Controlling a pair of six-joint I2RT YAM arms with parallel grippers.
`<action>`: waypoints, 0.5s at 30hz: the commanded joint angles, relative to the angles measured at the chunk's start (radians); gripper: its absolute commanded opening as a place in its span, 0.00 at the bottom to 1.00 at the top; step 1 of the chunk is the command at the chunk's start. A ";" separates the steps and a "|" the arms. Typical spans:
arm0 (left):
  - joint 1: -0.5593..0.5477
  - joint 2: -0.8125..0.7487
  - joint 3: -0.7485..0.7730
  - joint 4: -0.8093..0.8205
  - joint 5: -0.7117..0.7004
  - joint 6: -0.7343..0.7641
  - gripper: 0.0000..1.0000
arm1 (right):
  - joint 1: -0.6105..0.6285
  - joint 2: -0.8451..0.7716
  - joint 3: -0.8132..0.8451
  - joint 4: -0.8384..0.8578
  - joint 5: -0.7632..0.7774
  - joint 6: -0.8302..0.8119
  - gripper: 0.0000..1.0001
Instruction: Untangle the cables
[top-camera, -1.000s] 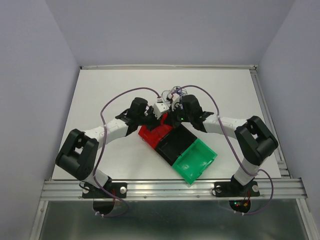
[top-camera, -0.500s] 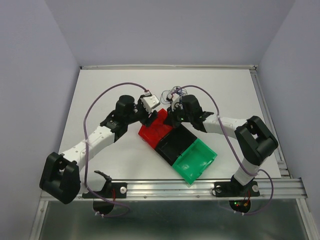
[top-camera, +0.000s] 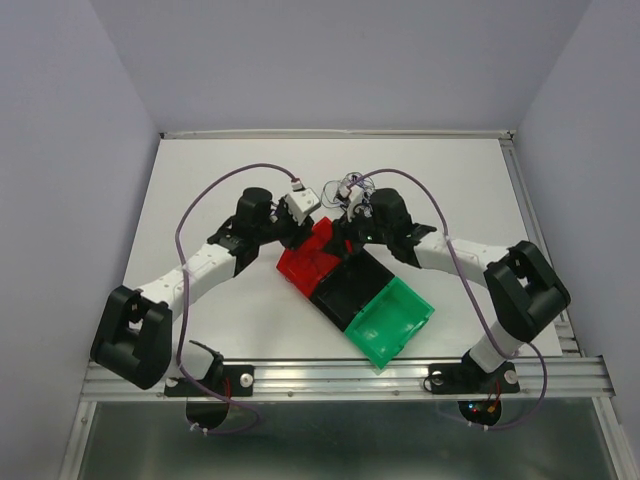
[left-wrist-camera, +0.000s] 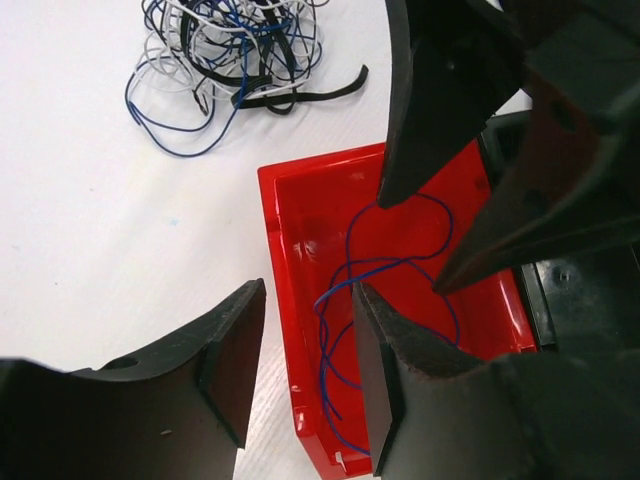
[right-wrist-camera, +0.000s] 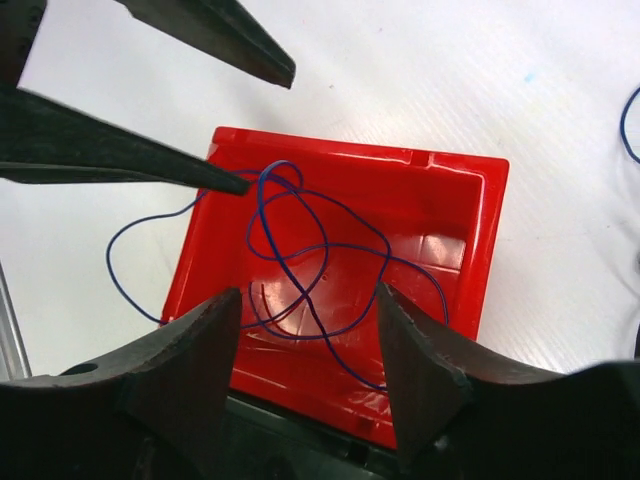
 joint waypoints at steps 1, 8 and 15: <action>0.034 -0.051 0.035 0.079 0.019 -0.032 0.54 | -0.003 -0.091 -0.055 0.078 0.007 0.017 0.64; 0.163 -0.038 0.080 0.092 0.106 -0.083 0.59 | -0.008 -0.172 -0.003 0.078 0.358 0.100 0.69; 0.176 0.013 0.054 0.171 0.042 -0.111 0.66 | -0.098 0.019 0.234 -0.029 0.520 0.111 0.89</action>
